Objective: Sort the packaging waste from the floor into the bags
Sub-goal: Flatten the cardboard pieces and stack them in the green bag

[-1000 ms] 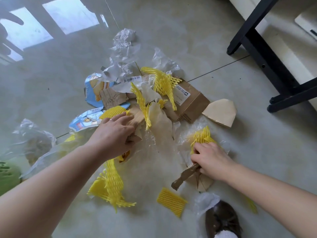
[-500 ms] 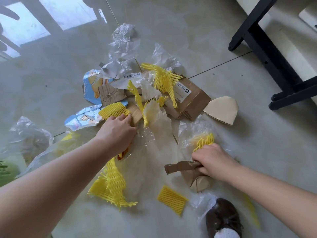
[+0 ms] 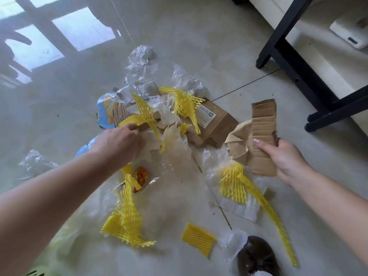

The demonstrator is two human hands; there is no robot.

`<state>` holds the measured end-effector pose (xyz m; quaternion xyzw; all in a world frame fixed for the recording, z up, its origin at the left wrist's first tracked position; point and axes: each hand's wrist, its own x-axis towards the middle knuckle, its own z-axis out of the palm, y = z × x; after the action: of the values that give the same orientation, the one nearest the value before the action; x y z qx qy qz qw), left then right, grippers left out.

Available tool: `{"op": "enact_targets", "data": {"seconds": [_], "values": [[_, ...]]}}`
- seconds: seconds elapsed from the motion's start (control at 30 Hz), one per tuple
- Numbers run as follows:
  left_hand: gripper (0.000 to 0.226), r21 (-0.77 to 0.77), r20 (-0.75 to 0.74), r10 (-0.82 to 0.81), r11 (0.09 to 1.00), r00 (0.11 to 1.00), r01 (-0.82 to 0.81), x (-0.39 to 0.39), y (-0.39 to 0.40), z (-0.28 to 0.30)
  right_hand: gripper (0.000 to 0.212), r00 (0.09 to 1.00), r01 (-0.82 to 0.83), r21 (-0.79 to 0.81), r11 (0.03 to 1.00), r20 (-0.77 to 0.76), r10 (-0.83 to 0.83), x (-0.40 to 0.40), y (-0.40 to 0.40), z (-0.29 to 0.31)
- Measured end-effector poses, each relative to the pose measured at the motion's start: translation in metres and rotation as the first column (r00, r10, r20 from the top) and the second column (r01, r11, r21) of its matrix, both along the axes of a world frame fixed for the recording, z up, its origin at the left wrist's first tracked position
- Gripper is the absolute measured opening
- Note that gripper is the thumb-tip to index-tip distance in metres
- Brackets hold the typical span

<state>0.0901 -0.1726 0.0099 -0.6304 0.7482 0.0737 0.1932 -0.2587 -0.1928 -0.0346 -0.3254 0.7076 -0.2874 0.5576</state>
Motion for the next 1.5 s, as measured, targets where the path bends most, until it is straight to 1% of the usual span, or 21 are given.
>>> {"op": "enact_targets", "data": {"seconds": [0.03, 0.07, 0.13, 0.2, 0.3, 0.37, 0.43, 0.5, 0.57, 0.67, 0.73, 0.8, 0.9, 1.03, 1.13, 1.17, 1.23, 1.27, 1.37, 1.43, 1.5], "values": [[0.052, -0.008, -0.009, 0.022, 1.000, 1.000, -0.022, 0.001, -0.003, 0.002, 0.004, 0.998, 0.060, -0.010, 0.998, -0.035, -0.060, -0.006, -0.009, -0.002], [0.045, -0.021, -0.018, 0.040, 0.999, 0.999, -0.040, 0.003, -0.006, 0.002, 0.003, 0.992, 0.097, -0.022, 0.995, -0.072, -0.099, -0.010, -0.018, -0.005], [0.029, -0.030, -0.038, 0.076, 0.997, 0.996, -0.077, 0.007, -0.011, -0.004, 0.009, 0.978, 0.115, -0.044, 0.992, -0.168, -0.120, -0.012, -0.031, -0.013], [0.025, 0.001, -0.031, 0.113, 0.994, 0.993, -0.113, 0.010, -0.016, -0.014, 0.009, 0.954, 0.039, -0.061, 0.997, -0.295, -0.056, -0.010, -0.039, -0.021], [0.024, 0.014, -0.006, 0.132, 0.991, 0.991, -0.132, 0.012, -0.020, -0.025, 0.022, 0.905, -0.096, -0.066, 0.993, -0.422, 0.059, -0.003, -0.049, -0.028], [0.025, -0.004, -0.021, 0.127, 0.992, 0.992, -0.127, 0.016, -0.023, -0.029, 0.028, 0.853, -0.174, -0.008, 0.985, -0.501, 0.147, -0.003, -0.056, -0.036], [0.025, -0.042, -0.051, 0.111, 0.993, 0.993, -0.113, 0.020, -0.026, -0.028, 0.034, 0.775, -0.270, 0.104, 0.957, -0.566, 0.281, -0.006, -0.060, -0.042], [0.027, -0.087, -0.102, 0.113, 0.989, 0.988, -0.122, 0.022, -0.030, -0.021, 0.035, 0.723, -0.335, 0.160, 0.928, -0.588, 0.363, -0.008, -0.062, -0.046], [0.026, -0.131, -0.175, 0.163, 0.974, 0.971, -0.187, 0.024, -0.032, -0.009, 0.032, 0.718, -0.345, 0.139, 0.928, -0.598, 0.356, -0.008, -0.061, -0.043], [0.026, -0.191, -0.290, 0.215, 0.942, 0.932, -0.277, 0.030, -0.035, 0.014, 0.027, 0.777, -0.316, 0.028, 0.948, -0.565, 0.276, -0.005, -0.055, -0.029], [0.027, -0.214, -0.333, 0.242, 0.922, 0.911, -0.323, 0.034, -0.033, 0.033, 0.019, 0.811, -0.320, -0.046, 0.946, -0.530, 0.249, 0.001, -0.049, -0.013], [0.021, -0.227, -0.337, 0.279, 0.903, 0.899, -0.365, 0.036, -0.027, 0.056, 0.013, 0.843, -0.320, -0.103, 0.942, -0.484, 0.234, 0.010, -0.046, 0.012], [0.016, -0.208, -0.323, 0.378, 0.866, 0.868, -0.455, 0.041, -0.008, 0.093, 0.013, 0.868, -0.371, -0.193, 0.909, -0.420, 0.265, 0.036, -0.042, 0.060], [0.015, -0.133, -0.430, 0.485, 0.800, 0.762, -0.585, 0.046, 0.037, 0.152, 0.011, 0.862, -0.478, -0.301, 0.825, -0.343, 0.374, 0.076, -0.024, 0.131], [0.023, -0.081, -0.464, 0.557, 0.747, 0.689, -0.659, 0.052, 0.079, 0.195, 0.011, 0.831, -0.551, -0.371, 0.747, -0.326, 0.451, 0.103, -0.001, 0.186], [0.025, -0.037, -0.508, 0.580, 0.724, 0.637, -0.689, 0.055, 0.096, 0.208, 0.009, 0.818, -0.574, -0.396, 0.717, -0.324, 0.475, 0.111, 0.008, 0.203], [0.021, 0.068, -0.625, 0.614, 0.658, 0.481, -0.750, 0.063, 0.129, 0.227, 0.007, 0.787, -0.616, -0.442, 0.652, -0.333, 0.519, 0.129, 0.027, 0.235], [0.018, 0.093, -0.665, 0.617, 0.628, 0.421, -0.773, 0.067, 0.146, 0.235, 0.009, 0.772, -0.636, -0.458, 0.621, -0.349, 0.532, 0.137, 0.037, 0.249], [0.015, 0.083, -0.721, 0.594, 0.586, 0.357, -0.806, 0.077, 0.198, 0.248, 0.011, 0.729, -0.683, -0.479, 0.551, -0.399, 0.557, 0.159, 0.070, 0.281], [0.019, 0.097, -0.782, 0.551, 0.568, 0.290, -0.817, 0.078, 0.229, 0.253, 0.015, 0.698, -0.713, -0.487, 0.505, -0.419, 0.581, 0.170, 0.092, 0.297], [0.025, 0.123, -0.835, 0.502, 0.572, 0.228, -0.811, 0.077, 0.253, 0.255, 0.016, 0.675, -0.734, -0.490, 0.471, -0.442, 0.591, 0.179, 0.113, 0.309]]}}
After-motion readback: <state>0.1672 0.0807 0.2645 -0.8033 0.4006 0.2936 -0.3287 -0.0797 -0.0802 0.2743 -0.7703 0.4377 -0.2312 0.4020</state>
